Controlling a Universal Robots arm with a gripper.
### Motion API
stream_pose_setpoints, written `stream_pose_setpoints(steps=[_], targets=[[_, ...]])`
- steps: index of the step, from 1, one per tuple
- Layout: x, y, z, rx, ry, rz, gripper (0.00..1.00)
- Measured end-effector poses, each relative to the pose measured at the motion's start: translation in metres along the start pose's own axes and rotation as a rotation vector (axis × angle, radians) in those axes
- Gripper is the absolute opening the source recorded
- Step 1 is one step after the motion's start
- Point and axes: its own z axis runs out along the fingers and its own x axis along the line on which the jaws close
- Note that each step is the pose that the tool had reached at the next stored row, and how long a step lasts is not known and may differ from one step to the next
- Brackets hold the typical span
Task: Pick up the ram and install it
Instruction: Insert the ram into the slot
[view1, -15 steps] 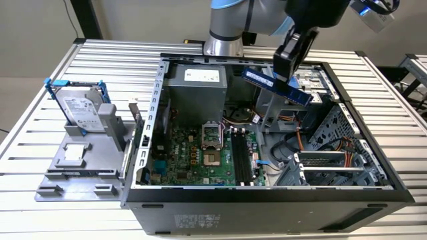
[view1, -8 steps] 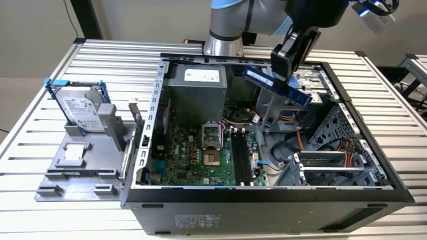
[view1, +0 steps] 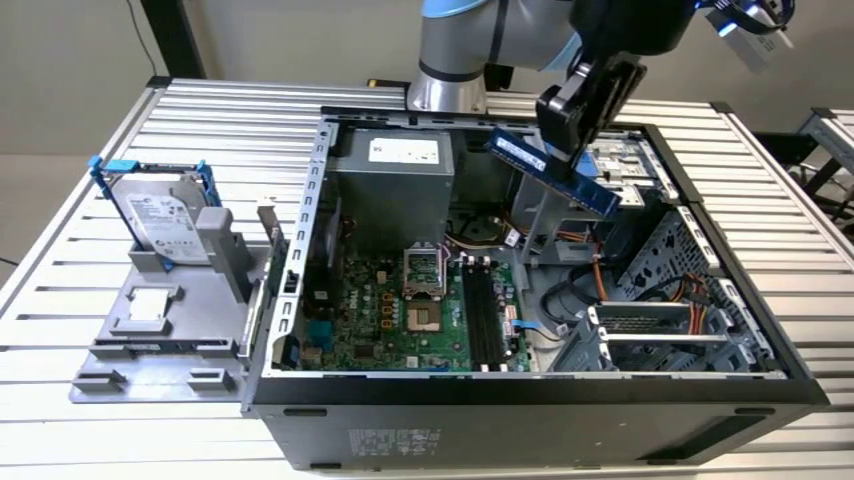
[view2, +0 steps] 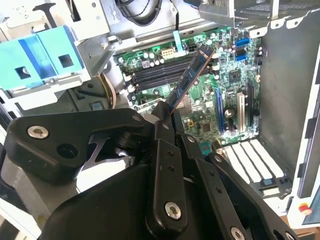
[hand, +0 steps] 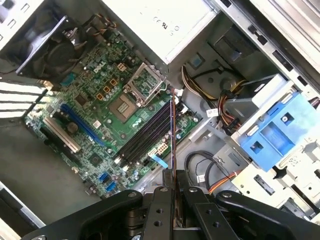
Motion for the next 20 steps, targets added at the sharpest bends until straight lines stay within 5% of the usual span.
stream_pose_setpoints(steps=[20], targets=[[0.0000, 0.0000, 0.0000, -0.0118, -0.0021, 0.227, 0.00]])
